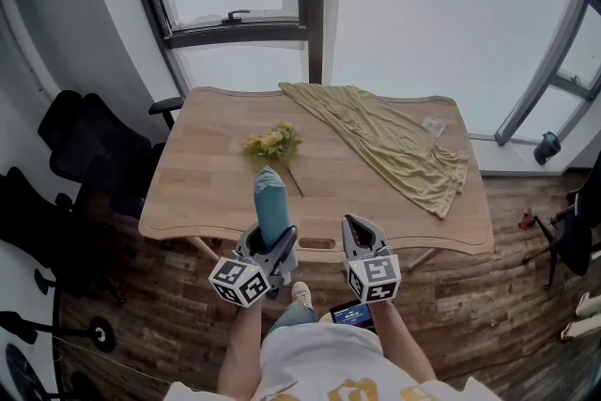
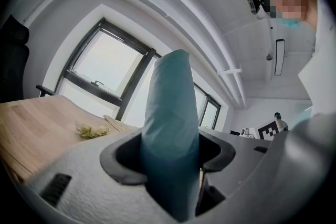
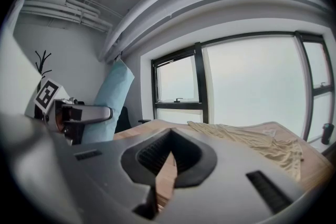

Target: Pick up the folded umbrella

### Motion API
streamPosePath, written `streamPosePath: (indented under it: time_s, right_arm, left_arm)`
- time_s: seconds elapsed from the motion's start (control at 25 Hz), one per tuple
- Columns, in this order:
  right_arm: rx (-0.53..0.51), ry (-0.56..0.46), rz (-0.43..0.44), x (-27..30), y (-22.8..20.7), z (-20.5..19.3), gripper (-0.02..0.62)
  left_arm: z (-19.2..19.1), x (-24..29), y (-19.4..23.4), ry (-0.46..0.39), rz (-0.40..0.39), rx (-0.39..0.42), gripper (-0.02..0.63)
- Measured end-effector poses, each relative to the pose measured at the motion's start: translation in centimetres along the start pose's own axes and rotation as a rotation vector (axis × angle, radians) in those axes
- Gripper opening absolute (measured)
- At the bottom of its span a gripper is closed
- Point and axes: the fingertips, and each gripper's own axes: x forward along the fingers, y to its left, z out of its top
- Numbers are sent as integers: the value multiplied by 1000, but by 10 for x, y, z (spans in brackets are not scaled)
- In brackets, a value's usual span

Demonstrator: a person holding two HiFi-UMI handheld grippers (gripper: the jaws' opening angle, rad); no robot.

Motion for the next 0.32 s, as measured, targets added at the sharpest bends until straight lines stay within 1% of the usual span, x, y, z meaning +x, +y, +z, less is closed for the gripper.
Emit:
streamPosePath:
  time_s: [0.32]
  right_arm:
    - [2, 6, 1, 4, -1, -2, 11]
  left_arm:
    - [0, 3, 4, 5, 0, -2, 275]
